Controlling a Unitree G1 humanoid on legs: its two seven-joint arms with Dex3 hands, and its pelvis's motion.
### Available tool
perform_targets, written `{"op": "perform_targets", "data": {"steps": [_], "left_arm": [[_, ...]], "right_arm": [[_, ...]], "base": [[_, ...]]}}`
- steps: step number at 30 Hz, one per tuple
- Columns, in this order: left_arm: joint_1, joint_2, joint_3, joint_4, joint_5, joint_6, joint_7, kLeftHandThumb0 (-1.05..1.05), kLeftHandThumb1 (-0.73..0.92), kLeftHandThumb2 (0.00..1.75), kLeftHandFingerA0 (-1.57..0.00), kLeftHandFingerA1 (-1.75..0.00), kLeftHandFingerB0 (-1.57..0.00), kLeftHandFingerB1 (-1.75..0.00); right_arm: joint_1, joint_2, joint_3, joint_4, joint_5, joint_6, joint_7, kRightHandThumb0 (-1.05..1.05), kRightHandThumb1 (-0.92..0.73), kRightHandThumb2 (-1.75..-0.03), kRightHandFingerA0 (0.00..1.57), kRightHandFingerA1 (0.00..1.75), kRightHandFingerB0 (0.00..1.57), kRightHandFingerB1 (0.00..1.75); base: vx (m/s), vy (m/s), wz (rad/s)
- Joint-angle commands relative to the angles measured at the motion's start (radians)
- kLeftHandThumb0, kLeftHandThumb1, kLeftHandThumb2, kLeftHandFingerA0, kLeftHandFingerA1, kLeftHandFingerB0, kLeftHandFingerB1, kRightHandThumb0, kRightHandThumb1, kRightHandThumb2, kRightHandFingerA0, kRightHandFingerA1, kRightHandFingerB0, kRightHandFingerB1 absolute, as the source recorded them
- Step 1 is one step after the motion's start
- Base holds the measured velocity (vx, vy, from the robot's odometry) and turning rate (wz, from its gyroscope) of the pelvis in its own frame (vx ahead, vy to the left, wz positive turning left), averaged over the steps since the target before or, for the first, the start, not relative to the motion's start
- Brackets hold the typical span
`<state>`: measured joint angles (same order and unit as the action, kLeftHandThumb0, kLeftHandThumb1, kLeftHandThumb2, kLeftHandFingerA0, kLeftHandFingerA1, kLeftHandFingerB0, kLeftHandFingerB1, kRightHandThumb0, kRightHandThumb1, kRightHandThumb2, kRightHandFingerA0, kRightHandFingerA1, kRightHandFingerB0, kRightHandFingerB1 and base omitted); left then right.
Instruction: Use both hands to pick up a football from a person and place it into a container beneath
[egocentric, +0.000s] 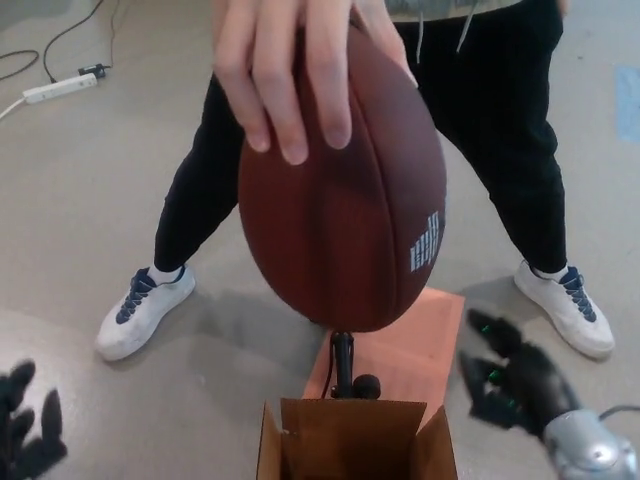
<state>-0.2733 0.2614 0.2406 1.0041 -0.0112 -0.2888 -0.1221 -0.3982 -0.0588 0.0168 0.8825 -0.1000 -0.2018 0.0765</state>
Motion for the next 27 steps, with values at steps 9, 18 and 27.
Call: {"op": "perform_targets", "data": {"steps": [9, 18, 27], "left_arm": [[0.143, -0.064, -0.064, -0.560, -0.133, -0.115, -0.190, -0.91, 0.74, 1.08, -0.08, -0.21, -0.07, -0.16], [0.225, -0.083, -0.184, -0.998, -0.133, 0.027, -0.192, -0.92, 0.75, 1.09, -0.08, -0.24, -0.07, -0.18], [0.203, -0.091, -0.267, -1.223, -0.118, 0.096, -0.179, -0.89, 0.74, 1.08, -0.08, -0.28, -0.07, -0.15]], "right_arm": [[0.092, -0.059, -0.152, -0.312, 0.156, -0.218, 0.074, -0.81, -0.76, -1.11, 0.09, 0.33, 0.00, 0.18], [0.215, 0.012, -0.086, -0.775, 0.184, -0.114, 0.061, -0.88, -0.75, -1.11, 0.12, 0.38, 0.01, 0.23], [0.278, 0.046, 0.025, -1.114, 0.170, 0.007, 0.071, -0.89, -0.76, -1.10, 0.13, 0.34, 0.00, 0.17]], "base": [[0.00, 0.000, 0.00], [0.00, 0.000, 0.00], [0.00, 0.000, 0.00]]}}
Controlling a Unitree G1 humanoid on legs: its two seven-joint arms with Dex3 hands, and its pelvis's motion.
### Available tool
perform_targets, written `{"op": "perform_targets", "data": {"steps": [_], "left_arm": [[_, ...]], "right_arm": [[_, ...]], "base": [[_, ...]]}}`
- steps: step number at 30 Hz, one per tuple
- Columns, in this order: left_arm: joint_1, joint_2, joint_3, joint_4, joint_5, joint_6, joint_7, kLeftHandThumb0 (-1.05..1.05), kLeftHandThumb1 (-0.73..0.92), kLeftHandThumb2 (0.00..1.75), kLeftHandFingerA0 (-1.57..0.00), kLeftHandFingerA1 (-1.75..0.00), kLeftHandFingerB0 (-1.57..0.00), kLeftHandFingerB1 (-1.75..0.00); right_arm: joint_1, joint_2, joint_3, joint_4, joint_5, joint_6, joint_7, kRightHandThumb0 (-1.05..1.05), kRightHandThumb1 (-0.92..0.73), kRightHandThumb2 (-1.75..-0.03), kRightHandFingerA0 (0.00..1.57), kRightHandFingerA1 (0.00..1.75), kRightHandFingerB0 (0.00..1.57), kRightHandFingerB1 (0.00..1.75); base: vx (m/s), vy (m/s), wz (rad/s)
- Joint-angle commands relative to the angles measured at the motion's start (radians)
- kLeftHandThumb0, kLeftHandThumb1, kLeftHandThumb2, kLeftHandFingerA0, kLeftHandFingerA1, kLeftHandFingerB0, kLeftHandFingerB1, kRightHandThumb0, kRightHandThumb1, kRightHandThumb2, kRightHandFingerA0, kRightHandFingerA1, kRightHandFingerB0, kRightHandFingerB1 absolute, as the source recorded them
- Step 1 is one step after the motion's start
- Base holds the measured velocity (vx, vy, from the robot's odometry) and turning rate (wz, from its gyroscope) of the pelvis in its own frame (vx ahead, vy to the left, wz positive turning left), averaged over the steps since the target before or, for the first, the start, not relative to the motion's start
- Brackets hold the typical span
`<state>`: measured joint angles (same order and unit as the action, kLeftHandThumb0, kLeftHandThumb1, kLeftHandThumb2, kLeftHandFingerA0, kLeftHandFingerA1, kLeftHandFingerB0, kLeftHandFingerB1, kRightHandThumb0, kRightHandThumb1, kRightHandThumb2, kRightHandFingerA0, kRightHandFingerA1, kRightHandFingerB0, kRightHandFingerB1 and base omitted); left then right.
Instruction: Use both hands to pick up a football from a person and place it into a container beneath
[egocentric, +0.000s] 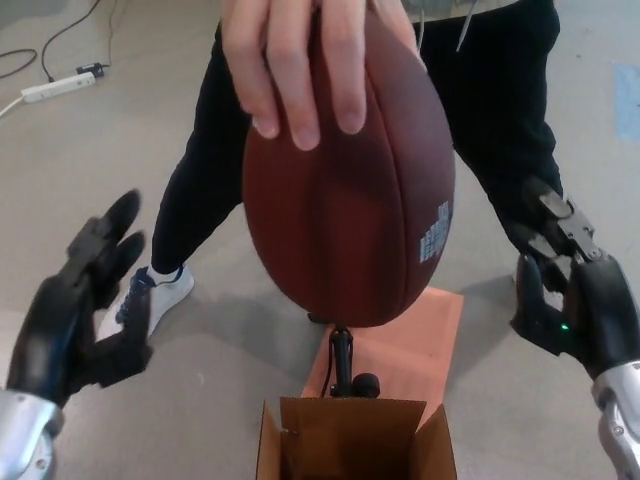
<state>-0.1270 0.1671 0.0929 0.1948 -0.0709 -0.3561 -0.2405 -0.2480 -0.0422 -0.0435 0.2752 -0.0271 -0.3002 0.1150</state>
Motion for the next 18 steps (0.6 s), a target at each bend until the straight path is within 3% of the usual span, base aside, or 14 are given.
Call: {"op": "perform_targets", "data": {"steps": [1, 2, 3, 7, 8, 10, 11, 12, 13, 14, 15, 16, 17, 18], "left_arm": [[0.059, 0.002, -0.121, -0.419, -0.056, 0.168, -0.059, -0.89, 0.74, 1.08, -0.08, -0.28, -0.07, -0.15], [0.073, -0.001, -0.128, -0.432, -0.057, 0.170, -0.059, -0.89, 0.74, 1.07, -0.08, -0.27, -0.07, -0.14], [0.075, -0.005, -0.136, -0.439, -0.059, 0.171, -0.059, -0.90, 0.73, 1.07, -0.07, -0.27, -0.06, -0.13], [0.086, -0.019, -0.164, -0.481, -0.063, 0.184, -0.052, -0.89, 0.73, 1.06, -0.08, -0.27, -0.07, -0.13], [0.091, -0.020, -0.168, -0.490, -0.061, 0.188, -0.049, -0.90, 0.73, 1.06, -0.08, -0.26, -0.07, -0.13], [0.100, -0.022, -0.182, -0.513, -0.070, 0.207, -0.048, -0.90, 0.72, 1.05, -0.09, -0.26, -0.08, -0.14], [0.101, -0.023, -0.185, -0.519, -0.074, 0.211, -0.048, -0.90, 0.72, 1.05, -0.09, -0.26, -0.08, -0.14], [0.108, -0.022, -0.192, -0.539, -0.069, 0.226, -0.041, -0.90, 0.72, 1.05, -0.09, -0.28, -0.08, -0.17], [0.107, -0.023, -0.196, -0.552, -0.062, 0.235, -0.036, -0.88, 0.71, 1.06, -0.10, -0.32, 0.00, -0.20], [0.107, -0.024, -0.201, -0.566, -0.054, 0.245, -0.029, -0.88, 0.71, 1.06, -0.10, -0.32, 0.00, -0.20], [0.105, -0.025, -0.205, -0.576, -0.050, 0.250, -0.026, -0.89, 0.72, 1.06, -0.13, -0.34, 0.00, -0.20], [0.105, -0.025, -0.207, -0.582, -0.049, 0.255, -0.024, -0.89, 0.72, 1.06, -0.13, -0.34, 0.00, -0.20], [0.104, -0.025, -0.215, -0.603, -0.032, 0.264, -0.018, -0.84, 0.87, 0.67, -0.13, -0.25, -0.04, -0.22], [0.100, -0.025, -0.220, -0.618, -0.025, 0.274, -0.015, -0.84, 0.70, 1.04, -0.10, -0.31, -0.03, -0.25]], "right_arm": [[0.131, 0.030, 0.089, -0.519, 0.094, 0.112, 0.034, -0.89, -0.76, -1.10, 0.13, 0.34, 0.00, 0.17], [0.147, 0.030, 0.100, -0.541, 0.094, 0.123, 0.037, -0.89, -0.74, -0.87, 0.15, 0.30, 0.00, 0.14], [0.153, 0.029, 0.113, -0.553, 0.088, 0.130, 0.042, -0.84, -0.73, -1.08, 0.10, 0.34, 0.00, 0.16], [0.157, 0.024, 0.154, -0.572, 0.079, 0.128, 0.066, -0.80, -0.73, -1.07, 0.07, 0.36, 0.00, 0.19], [0.161, 0.026, 0.160, -0.576, 0.074, 0.129, 0.065, -0.86, -0.77, -0.82, 0.13, 0.31, 0.02, 0.13], [0.164, 0.038, 0.183, -0.585, 0.058, 0.141, 0.056, -0.83, -0.91, -0.69, 0.14, 0.26, 0.00, 0.19], [0.164, 0.041, 0.188, -0.587, 0.055, 0.145, 0.055, -0.83, -0.91, -0.69, 0.14, 0.26, 0.00, 0.19], [0.164, 0.050, 0.206, -0.594, 0.040, 0.155, 0.046, -0.80, -0.72, -1.08, 0.11, 0.36, 0.00, 0.24], [0.162, 0.056, 0.216, -0.599, 0.033, 0.164, 0.042, -0.84, -0.91, -0.68, 0.18, 0.27, 0.03, 0.22], [0.159, 0.062, 0.227, -0.604, 0.026, 0.174, 0.036, -0.84, -0.91, -0.68, 0.18, 0.27, 0.03, 0.22], [0.155, 0.070, 0.237, -0.608, 0.012, 0.185, 0.027, -0.84, -0.72, -1.08, 0.13, 0.40, 0.02, 0.25], [0.155, 0.072, 0.241, -0.612, 0.007, 0.191, 0.023, -0.84, -0.72, -1.08, 0.13, 0.40, 0.02, 0.25], [0.144, 0.078, 0.261, -0.608, -0.018, 0.189, 0.018, -0.83, -0.73, -1.09, 0.12, 0.40, 0.02, 0.25], [0.134, 0.084, 0.274, -0.606, -0.031, 0.195, 0.011, -0.84, -0.92, -0.69, 0.19, 0.27, 0.04, 0.22]], "base": [[0.00, 0.000, 0.00], [0.00, 0.000, 0.00], [0.00, 0.000, 0.00], [0.00, 0.000, 0.00], [0.00, 0.000, 0.00], [0.00, 0.000, 0.00], [0.00, 0.000, 0.00], [0.00, 0.000, 0.00], [0.00, 0.000, 0.00], [0.00, 0.000, 0.00], [0.00, 0.000, 0.00], [0.00, 0.000, 0.00], [0.00, 0.000, 0.00], [0.00, 0.000, 0.00]]}}
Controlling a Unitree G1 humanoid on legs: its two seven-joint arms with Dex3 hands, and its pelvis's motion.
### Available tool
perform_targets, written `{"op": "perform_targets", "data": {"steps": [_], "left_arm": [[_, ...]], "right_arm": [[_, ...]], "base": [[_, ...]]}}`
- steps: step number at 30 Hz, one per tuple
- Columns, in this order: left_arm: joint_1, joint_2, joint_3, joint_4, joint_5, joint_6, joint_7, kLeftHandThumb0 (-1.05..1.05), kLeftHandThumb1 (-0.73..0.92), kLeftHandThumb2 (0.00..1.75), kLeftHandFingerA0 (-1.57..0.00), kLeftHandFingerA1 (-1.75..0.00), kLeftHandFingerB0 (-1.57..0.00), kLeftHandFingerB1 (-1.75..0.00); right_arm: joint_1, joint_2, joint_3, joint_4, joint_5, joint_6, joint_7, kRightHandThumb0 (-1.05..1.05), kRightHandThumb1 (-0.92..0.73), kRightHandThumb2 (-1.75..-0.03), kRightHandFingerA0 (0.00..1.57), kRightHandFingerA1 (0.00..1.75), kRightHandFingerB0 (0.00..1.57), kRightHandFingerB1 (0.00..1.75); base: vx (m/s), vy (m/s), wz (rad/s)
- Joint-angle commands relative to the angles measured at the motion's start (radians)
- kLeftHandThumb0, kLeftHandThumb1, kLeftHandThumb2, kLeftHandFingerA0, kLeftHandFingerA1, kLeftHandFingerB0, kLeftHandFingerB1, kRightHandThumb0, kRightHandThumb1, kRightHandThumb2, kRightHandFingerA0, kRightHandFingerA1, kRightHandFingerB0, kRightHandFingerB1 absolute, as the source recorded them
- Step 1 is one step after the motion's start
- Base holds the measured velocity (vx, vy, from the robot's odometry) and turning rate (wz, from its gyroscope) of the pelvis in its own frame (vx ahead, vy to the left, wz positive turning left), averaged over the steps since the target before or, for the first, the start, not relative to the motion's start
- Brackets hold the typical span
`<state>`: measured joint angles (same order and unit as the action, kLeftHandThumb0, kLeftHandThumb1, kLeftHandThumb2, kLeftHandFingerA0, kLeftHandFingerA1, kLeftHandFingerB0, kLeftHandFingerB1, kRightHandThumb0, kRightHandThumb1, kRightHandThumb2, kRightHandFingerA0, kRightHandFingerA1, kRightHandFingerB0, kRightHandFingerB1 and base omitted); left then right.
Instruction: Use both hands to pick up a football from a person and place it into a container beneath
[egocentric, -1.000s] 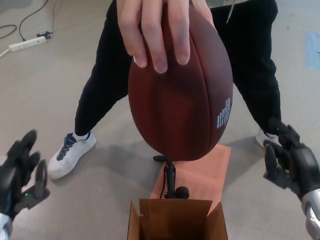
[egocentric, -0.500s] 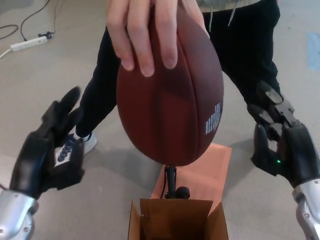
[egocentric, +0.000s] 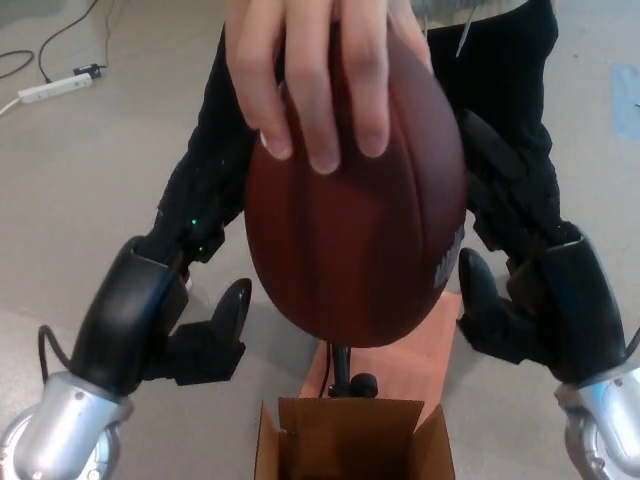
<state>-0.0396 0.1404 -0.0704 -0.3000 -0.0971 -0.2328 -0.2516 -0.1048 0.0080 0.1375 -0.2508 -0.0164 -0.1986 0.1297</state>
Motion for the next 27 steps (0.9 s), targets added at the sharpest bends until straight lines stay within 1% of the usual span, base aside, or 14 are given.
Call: {"op": "perform_targets", "data": {"steps": [1, 3, 4, 13, 14, 15, 18, 19, 21, 22, 23, 24, 26, 27], "left_arm": [[0.007, 0.002, -0.059, -0.128, 0.000, 0.158, -0.003, -0.84, 0.70, 1.04, -0.10, -0.31, -0.03, -0.25], [0.005, -0.004, -0.070, -0.144, 0.011, 0.168, 0.008, -0.90, 0.73, 1.07, -0.16, -0.29, 0.00, -0.20], [0.001, -0.006, -0.075, -0.147, 0.023, 0.169, 0.015, -0.90, 0.74, 1.06, -0.10, -0.24, -0.09, -0.19], [-0.038, -0.042, -0.125, -0.112, 0.067, 0.238, 0.080, -0.79, 0.73, 1.09, 0.00, -0.17, -0.10, -0.24], [-0.048, -0.053, -0.134, -0.098, 0.072, 0.251, 0.092, -0.84, 0.77, 1.09, 0.00, -0.14, -0.10, -0.23], [-0.056, -0.064, -0.141, -0.084, 0.075, 0.260, 0.103, -0.84, 0.77, 1.09, 0.00, -0.14, -0.10, -0.23], [-0.109, -0.113, -0.150, 0.012, 0.053, 0.244, 0.120, -0.79, 0.76, 1.08, 0.00, -0.16, -0.09, -0.22], [-0.127, -0.128, -0.148, 0.045, 0.048, 0.236, 0.125, -0.79, 0.75, 1.08, 0.00, -0.16, -0.09, -0.22], [-0.154, -0.148, -0.141, 0.107, 0.036, 0.219, 0.124, -0.79, 0.75, 1.08, 0.00, -0.16, -0.08, -0.21], [-0.179, -0.157, -0.138, 0.159, 0.041, 0.210, 0.127, -0.81, 0.77, 1.08, 0.00, -0.15, -0.10, -0.22], [-0.190, -0.160, -0.136, 0.182, 0.044, 0.204, 0.128, -0.81, 0.77, 1.08, 0.00, -0.15, -0.10, -0.22], [-0.213, -0.164, -0.134, 0.224, 0.052, 0.199, 0.131, -0.81, 0.78, 1.09, 0.00, -0.15, -0.10, -0.22], [-0.247, -0.170, -0.128, 0.290, 0.058, 0.181, 0.132, -0.82, 0.79, 1.09, 0.00, -0.15, -0.12, -0.23], [-0.255, -0.172, -0.127, 0.305, 0.058, 0.179, 0.132, -0.82, 0.79, 1.09, 0.00, -0.15, -0.12, -0.23]], "right_arm": [[-0.017, 0.037, 0.098, -0.080, -0.044, 0.102, -0.008, -0.84, -0.92, -0.69, 0.19, 0.27, 0.04, 0.22], [-0.028, 0.055, 0.123, -0.078, -0.050, 0.125, -0.019, -0.84, -0.92, -0.69, 0.16, 0.27, 0.04, 0.21], [-0.035, 0.066, 0.135, -0.074, -0.056, 0.133, -0.028, -0.88, -0.77, -1.12, 0.17, 0.39, 0.00, 0.21], [-0.077, 0.166, 0.161, -0.009, 0.001, 0.205, -0.081, -0.77, -0.72, -1.09, 0.00, 0.19, 0.05, 0.24], [-0.080, 0.174, 0.160, 0.003, -0.010, 0.213, -0.095, -0.79, -0.92, -0.67, 0.00, 0.22, 0.06, 0.23], [-0.082, 0.179, 0.159, 0.011, -0.024, 0.224, -0.109, -0.79, -0.92, -0.67, 0.00, 0.22, 0.06, 0.23], [-0.112, 0.190, 0.136, 0.065, -0.039, 0.228, -0.144, -0.77, -0.92, -0.71, 0.01, 0.21, 0.07, 0.23], [-0.125, 0.192, 0.125, 0.083, -0.036, 0.229, -0.152, -0.82, -0.77, -0.89, 0.04, 0.17, 0.08, 0.22], [-0.145, 0.192, 0.106, 0.117, -0.028, 0.226, -0.164, -0.75, -0.92, -0.70, 0.01, 0.22, 0.08, 0.24], [-0.167, 0.187, 0.087, 0.155, -0.028, 0.218, -0.173, -0.75, -0.75, -1.09, 0.03, 0.22, 0.06, 0.28], [-0.176, 0.184, 0.080, 0.172, -0.028, 0.214, -0.178, -0.75, -0.75, -1.09, 0.03, 0.22, 0.06, 0.28], [-0.196, 0.178, 0.066, 0.208, -0.030, 0.204, -0.184, -0.77, -0.92, -0.72, 0.01, 0.21, 0.08, 0.24], [-0.223, 0.164, 0.048, 0.255, -0.032, 0.196, -0.185, -0.76, -0.80, -1.14, 0.00, 0.19, 0.06, 0.24], [-0.230, 0.161, 0.043, 0.268, -0.032, 0.194, -0.184, -0.76, -0.80, -1.14, 0.00, 0.19, 0.06, 0.24]], "base": [[0.00, 0.000, 0.00], [0.00, 0.000, 0.00], [0.00, 0.000, 0.00], [0.00, 0.000, 0.00], [0.00, 0.000, 0.00], [0.00, 0.000, 0.00], [0.00, 0.000, 0.00], [0.00, 0.000, 0.00], [0.00, 0.000, 0.00], [0.00, 0.000, 0.00], [0.00, 0.000, 0.00], [0.00, 0.000, 0.00], [0.00, 0.000, 0.00], [0.00, 0.000, 0.00]]}}
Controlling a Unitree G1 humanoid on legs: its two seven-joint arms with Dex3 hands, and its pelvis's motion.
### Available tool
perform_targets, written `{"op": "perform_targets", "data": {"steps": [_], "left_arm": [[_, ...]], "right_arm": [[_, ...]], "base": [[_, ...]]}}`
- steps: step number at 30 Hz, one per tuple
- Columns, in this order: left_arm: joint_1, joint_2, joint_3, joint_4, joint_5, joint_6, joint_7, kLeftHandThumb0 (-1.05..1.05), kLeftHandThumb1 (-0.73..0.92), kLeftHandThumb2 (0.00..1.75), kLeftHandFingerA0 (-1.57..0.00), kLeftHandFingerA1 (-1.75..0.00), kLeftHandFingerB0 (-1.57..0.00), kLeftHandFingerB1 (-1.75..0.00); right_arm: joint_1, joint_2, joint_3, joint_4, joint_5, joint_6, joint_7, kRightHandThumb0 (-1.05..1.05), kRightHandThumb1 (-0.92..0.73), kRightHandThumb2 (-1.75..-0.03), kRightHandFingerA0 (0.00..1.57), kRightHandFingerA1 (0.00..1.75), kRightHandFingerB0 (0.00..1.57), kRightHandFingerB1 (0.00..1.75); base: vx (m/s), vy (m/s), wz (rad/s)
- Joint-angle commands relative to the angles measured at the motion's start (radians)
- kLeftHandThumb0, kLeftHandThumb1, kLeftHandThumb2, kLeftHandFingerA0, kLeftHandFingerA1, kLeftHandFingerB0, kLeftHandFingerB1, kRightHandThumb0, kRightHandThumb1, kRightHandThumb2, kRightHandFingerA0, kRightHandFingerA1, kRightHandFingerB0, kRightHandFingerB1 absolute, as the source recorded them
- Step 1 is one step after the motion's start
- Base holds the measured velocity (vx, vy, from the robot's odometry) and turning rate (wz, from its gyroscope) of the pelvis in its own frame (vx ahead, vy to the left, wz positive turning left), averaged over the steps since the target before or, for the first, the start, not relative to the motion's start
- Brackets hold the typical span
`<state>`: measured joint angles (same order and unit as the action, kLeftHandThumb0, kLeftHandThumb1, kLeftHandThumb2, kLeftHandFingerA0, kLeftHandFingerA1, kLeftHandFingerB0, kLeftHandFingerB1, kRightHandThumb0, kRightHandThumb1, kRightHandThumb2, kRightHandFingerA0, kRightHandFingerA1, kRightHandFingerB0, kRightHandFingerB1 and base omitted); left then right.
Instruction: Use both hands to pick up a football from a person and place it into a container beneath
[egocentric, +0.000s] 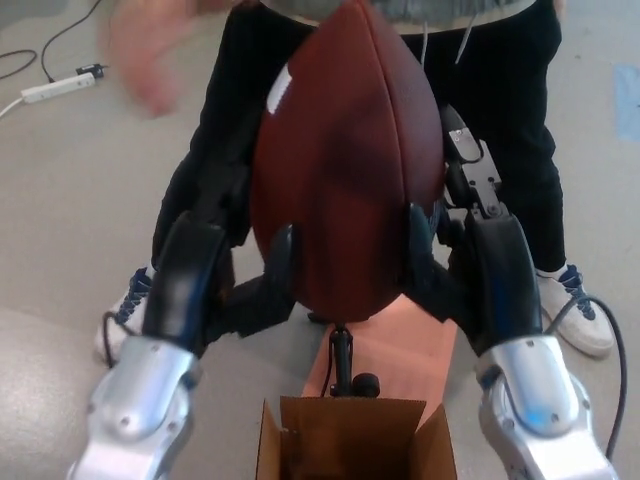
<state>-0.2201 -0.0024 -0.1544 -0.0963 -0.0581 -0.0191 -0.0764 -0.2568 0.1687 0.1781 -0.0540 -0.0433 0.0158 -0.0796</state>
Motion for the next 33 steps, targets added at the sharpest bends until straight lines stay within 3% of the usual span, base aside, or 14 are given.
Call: {"op": "perform_targets", "data": {"steps": [1, 9, 10, 11, 13, 14, 17, 18, 24, 25, 29, 31, 32, 33], "left_arm": [[-0.093, -0.037, -0.037, 0.136, 0.009, -0.032, -0.047, -0.82, 0.79, 1.08, 0.00, -0.16, -0.11, -0.23], [-0.218, -0.056, -0.030, 0.401, 0.032, -0.052, -0.044, -0.79, 0.82, 1.11, 0.00, -0.15, -0.04, -0.21], [-0.226, -0.060, -0.027, 0.424, 0.030, -0.059, -0.043, -0.80, 0.83, 1.11, -0.01, -0.15, -0.03, -0.20], [-0.230, -0.061, -0.026, 0.436, 0.028, -0.065, -0.043, -0.80, 0.83, 1.11, -0.01, -0.15, -0.03, -0.20], [-0.214, -0.068, -0.031, 0.472, 0.030, -0.089, -0.039, -0.80, 0.83, 1.10, -0.04, -0.15, -0.05, -0.21], [-0.219, -0.069, -0.032, 0.496, 0.034, -0.106, -0.039, -0.79, 0.84, 1.10, -0.04, -0.15, -0.05, -0.21], [-0.219, -0.071, -0.040, 0.536, 0.044, -0.135, -0.035, -0.79, 0.84, 1.11, -0.03, -0.15, -0.04, -0.21], [-0.197, -0.079, -0.050, 0.542, 0.044, -0.134, -0.036, -0.79, 0.84, 1.11, -0.02, -0.14, -0.03, -0.20], [-0.238, -0.083, -0.038, 0.624, 0.052, -0.151, -0.027, -0.80, 0.83, 1.10, -0.02, -0.15, -0.06, -0.21], [-0.240, -0.072, -0.035, 0.645, 0.059, -0.172, -0.027, -0.82, 0.82, 1.09, -0.06, -0.17, -0.07, -0.20], [-0.246, 0.000, 0.044, 0.740, 0.021, -0.181, -0.045, -0.85, 0.83, 1.13, 0.00, -0.14, 0.00, -0.13], [-0.243, 0.096, 0.102, 0.804, 0.016, -0.189, -0.060, -0.81, 0.90, 1.17, 0.00, -0.13, 0.00, -0.11], [-0.249, 0.129, 0.133, 0.843, 0.000, -0.200, -0.072, -0.78, 0.82, 1.01, 0.00, -0.08, 0.00, -0.10], [-0.253, 0.149, 0.154, 0.873, -0.012, -0.210, -0.082, -0.78, 0.82, 1.01, 0.00, -0.08, 0.00, -0.10]], "right_arm": [[-0.092, -0.006, -0.009, 0.101, 0.000, -0.029, 0.027, -0.76, -0.82, -1.14, 0.00, 0.19, 0.05, 0.23], [-0.165, -0.021, -0.097, 0.330, 0.059, -0.107, 0.059, -0.75, -0.87, -1.16, 0.00, 0.17, 0.00, 0.19], [-0.171, -0.021, -0.102, 0.348, 0.060, -0.112, 0.056, -0.66, -0.92, -0.85, 0.00, 0.06, 0.00, 0.17], [-0.174, -0.021, -0.105, 0.358, 0.060, -0.117, 0.056, -0.66, -0.92, -0.85, 0.00, 0.06, 0.00, 0.17], [-0.150, -0.018, -0.103, 0.379, 0.058, -0.121, 0.059, -0.66, -0.92, -0.85, 0.00, 0.05, 0.00, 0.16], [-0.150, -0.016, -0.109, 0.396, 0.063, -0.133, 0.061, -0.75, -0.88, -1.16, 0.00, 0.16, 0.00, 0.18], [-0.142, -0.014, -0.115, 0.422, 0.065, -0.154, 0.061, -0.75, -0.88, -1.17, 0.00, 0.16, 0.00, 0.18], [-0.113, -0.013, -0.113, 0.422, 0.059, -0.159, 0.053, -0.67, -0.92, -0.85, 0.00, 0.06, 0.00, 0.18], [-0.156, -0.030, -0.136, 0.499, 0.059, -0.164, 0.062, -0.69, -0.92, -0.85, 0.00, 0.08, 0.00, 0.18], [-0.167, -0.046, -0.141, 0.533, 0.066, -0.184, 0.089, -0.74, -0.86, -1.16, 0.00, 0.18, 0.00, 0.20], [-0.186, -0.104, -0.160, 0.635, 0.023, -0.172, 0.047, -0.84, -0.88, -1.18, 0.03, 0.18, 0.03, 0.15], [-0.180, -0.150, -0.215, 0.705, 0.062, -0.196, 0.060, -0.82, -0.86, -1.14, 0.06, 0.25, 0.06, 0.16], [-0.178, -0.174, -0.230, 0.724, 0.066, -0.200, 0.062, -0.81, -0.87, -1.15, 0.05, 0.24, 0.05, 0.16], [-0.178, -0.189, -0.240, 0.737, 0.067, -0.204, 0.064, -0.81, -0.87, -1.15, 0.05, 0.24, 0.05, 0.16]], "base": [[0.00, 0.000, 0.00], [0.00, 0.000, 0.00], [0.00, 0.000, 0.00], [0.00, 0.000, 0.00], [0.00, 0.000, 0.00], [0.00, 0.000, 0.00], [0.00, 0.000, 0.00], [0.00, 0.000, 0.00], [0.00, 0.000, 0.00], [0.00, 0.000, 0.00], [0.00, 0.000, 0.00], [0.00, 0.000, 0.00], [0.00, 0.000, 0.00], [0.00, 0.000, 0.00]]}}
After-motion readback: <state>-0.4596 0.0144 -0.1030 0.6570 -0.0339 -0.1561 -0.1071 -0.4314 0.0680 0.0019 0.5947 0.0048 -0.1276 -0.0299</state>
